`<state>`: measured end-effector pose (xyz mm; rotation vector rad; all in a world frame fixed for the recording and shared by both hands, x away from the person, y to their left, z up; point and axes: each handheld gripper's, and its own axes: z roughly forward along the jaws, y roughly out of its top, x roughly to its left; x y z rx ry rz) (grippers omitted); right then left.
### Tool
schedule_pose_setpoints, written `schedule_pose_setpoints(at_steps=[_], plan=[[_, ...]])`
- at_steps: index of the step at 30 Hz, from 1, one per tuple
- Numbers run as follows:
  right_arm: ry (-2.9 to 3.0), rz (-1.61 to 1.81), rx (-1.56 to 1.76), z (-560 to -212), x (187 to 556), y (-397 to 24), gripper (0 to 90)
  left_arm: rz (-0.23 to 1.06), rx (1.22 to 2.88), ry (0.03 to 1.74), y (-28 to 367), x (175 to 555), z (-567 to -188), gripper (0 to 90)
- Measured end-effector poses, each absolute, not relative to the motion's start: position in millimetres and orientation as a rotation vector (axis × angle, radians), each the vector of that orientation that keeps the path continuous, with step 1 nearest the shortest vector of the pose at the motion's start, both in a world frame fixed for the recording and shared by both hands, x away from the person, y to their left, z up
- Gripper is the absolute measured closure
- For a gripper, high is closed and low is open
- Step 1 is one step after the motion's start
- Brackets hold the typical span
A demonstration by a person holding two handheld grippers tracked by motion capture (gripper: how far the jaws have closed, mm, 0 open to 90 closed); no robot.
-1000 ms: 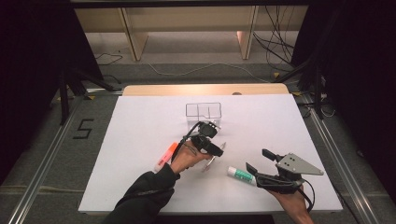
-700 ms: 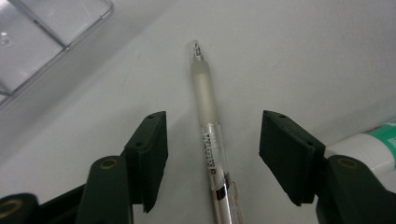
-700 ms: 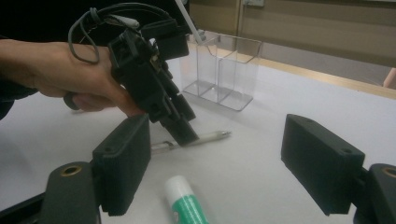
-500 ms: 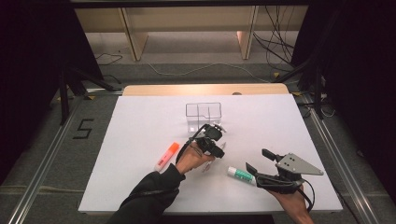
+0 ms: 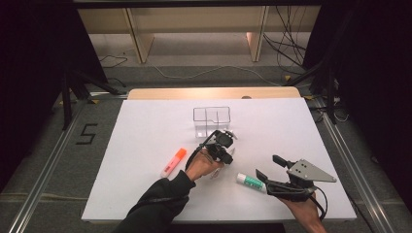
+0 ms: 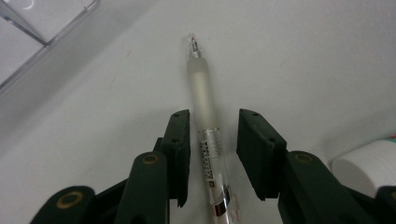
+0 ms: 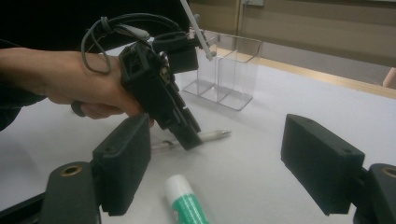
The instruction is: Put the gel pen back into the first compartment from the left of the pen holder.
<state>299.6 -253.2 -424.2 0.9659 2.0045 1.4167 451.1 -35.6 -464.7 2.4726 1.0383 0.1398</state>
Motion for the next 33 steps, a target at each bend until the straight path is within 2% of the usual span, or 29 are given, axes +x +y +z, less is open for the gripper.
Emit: schedule_pose_setpoints(at_steps=[13, 23, 33], plan=[[2.001, 1.408, 0.965, -424.0, 299.4, -252.8, 25.4, 0.233, 2.535, 0.982, -42.0, 448.4, -464.3, 73.6], [2.001, 1.409, 0.962, -423.9, 299.6, -252.9, 25.5, 0.223, 2.549, 0.977, -42.6, 452.2, -463.4, 78.8], [2.001, 1.409, 0.967, -423.8, 299.4, -253.5, 25.6, 0.205, 2.569, 0.941, -40.2, 455.8, -459.5, 79.5]])
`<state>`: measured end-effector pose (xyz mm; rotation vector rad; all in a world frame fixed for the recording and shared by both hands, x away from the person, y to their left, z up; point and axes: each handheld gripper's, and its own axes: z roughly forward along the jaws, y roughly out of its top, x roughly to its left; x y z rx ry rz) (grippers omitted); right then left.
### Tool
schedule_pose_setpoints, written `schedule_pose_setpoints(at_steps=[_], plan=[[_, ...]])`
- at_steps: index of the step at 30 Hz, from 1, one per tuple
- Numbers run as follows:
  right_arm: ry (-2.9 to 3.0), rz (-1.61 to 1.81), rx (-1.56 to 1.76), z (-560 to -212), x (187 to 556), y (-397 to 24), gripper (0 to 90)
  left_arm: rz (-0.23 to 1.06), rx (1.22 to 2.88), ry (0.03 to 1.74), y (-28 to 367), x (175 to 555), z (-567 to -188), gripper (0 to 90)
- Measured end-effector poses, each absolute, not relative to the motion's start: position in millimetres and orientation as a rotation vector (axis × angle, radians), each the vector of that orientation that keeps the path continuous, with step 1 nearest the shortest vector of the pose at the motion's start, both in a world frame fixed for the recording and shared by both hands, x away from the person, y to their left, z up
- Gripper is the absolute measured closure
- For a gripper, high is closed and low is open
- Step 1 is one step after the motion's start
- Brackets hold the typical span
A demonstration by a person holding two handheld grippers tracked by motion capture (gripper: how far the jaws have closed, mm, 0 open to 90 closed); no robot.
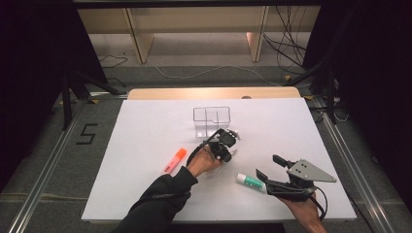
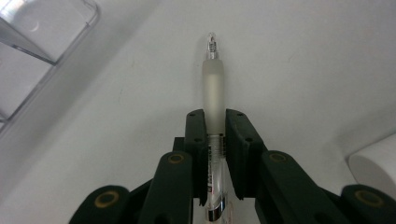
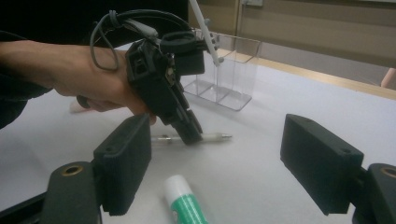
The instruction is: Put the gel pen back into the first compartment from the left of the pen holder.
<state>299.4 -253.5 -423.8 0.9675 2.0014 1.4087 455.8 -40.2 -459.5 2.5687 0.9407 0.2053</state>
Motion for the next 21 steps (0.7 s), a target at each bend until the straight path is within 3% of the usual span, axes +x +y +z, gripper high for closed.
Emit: schedule_pose_setpoints(at_steps=[21], plan=[[2.008, 1.411, 0.969, -425, 301, -252, 25.6, 0.306, 2.123, 0.933, 23, 448, -410, 79.5]])
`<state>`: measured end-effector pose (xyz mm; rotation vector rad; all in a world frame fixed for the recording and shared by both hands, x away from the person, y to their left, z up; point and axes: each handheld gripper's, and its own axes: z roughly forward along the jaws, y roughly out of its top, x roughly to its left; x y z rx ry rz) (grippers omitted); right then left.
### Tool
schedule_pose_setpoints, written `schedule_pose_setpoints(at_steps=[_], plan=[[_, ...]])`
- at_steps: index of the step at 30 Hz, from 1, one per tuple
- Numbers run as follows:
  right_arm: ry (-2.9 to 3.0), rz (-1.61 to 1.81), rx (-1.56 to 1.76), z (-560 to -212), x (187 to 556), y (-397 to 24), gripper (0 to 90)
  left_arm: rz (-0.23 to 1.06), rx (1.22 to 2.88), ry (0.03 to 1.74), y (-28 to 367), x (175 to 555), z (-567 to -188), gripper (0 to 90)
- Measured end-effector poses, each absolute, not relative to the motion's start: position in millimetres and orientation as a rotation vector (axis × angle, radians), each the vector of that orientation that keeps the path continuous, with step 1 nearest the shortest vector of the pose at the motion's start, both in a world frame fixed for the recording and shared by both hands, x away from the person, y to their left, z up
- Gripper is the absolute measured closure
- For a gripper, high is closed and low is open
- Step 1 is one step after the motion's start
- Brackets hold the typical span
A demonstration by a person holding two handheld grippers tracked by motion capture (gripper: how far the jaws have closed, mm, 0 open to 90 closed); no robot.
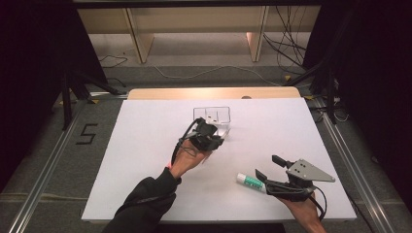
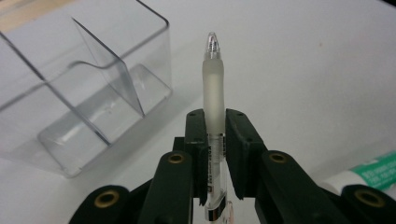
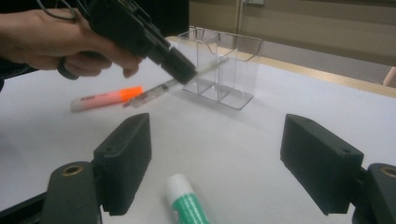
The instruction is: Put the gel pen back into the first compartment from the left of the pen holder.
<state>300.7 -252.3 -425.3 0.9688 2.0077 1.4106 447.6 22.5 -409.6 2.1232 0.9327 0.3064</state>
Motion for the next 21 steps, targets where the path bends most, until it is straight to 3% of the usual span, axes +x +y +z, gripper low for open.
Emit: schedule_pose_setpoints(at_steps=[21], plan=[[2.016, 1.419, 0.971, -427, 303, -251, 25.6, 0.409, 1.839, 0.962, 53, 450, -387, 79.4]])
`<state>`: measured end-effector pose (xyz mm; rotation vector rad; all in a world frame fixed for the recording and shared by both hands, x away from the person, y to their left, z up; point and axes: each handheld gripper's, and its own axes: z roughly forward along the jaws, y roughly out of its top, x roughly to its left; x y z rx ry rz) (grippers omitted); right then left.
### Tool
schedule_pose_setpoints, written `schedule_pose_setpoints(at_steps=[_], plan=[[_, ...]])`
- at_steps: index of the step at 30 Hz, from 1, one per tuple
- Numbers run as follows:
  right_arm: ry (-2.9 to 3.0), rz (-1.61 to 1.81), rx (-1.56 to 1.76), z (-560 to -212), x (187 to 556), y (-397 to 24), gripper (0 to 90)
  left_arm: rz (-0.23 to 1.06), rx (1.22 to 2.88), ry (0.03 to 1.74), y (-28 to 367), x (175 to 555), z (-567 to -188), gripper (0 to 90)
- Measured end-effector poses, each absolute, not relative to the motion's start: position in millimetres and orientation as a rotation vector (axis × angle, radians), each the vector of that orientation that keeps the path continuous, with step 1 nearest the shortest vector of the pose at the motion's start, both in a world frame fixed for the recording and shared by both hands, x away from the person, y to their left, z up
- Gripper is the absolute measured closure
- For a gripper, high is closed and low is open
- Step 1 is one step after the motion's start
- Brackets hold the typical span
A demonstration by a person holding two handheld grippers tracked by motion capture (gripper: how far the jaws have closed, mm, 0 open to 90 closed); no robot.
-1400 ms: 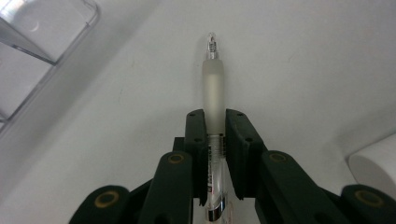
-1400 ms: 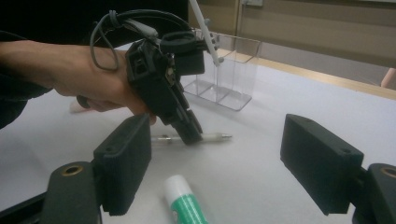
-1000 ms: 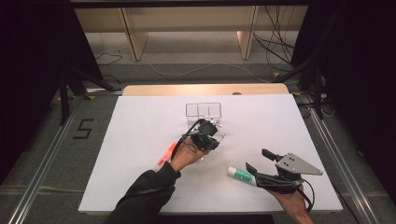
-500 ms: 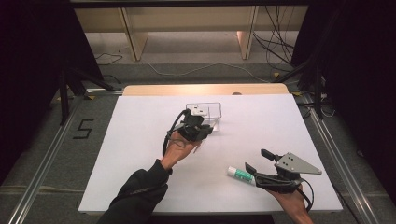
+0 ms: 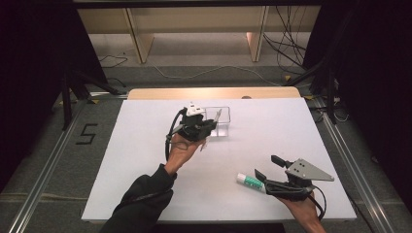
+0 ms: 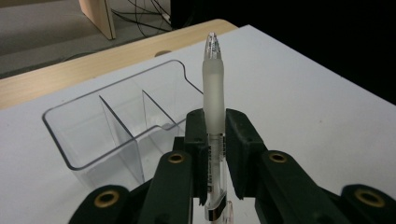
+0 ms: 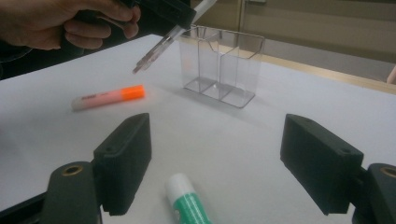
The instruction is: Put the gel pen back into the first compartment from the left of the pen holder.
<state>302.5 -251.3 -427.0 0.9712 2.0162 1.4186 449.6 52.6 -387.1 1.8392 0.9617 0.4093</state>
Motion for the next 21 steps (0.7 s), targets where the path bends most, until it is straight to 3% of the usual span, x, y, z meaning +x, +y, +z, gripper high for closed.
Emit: schedule_pose_setpoints(at_steps=[21], plan=[[2.027, 1.406, 0.989, -429, 305, -249, 25.6, 0.5, 1.608, 0.992, 74, 459, -380, 79.4]])
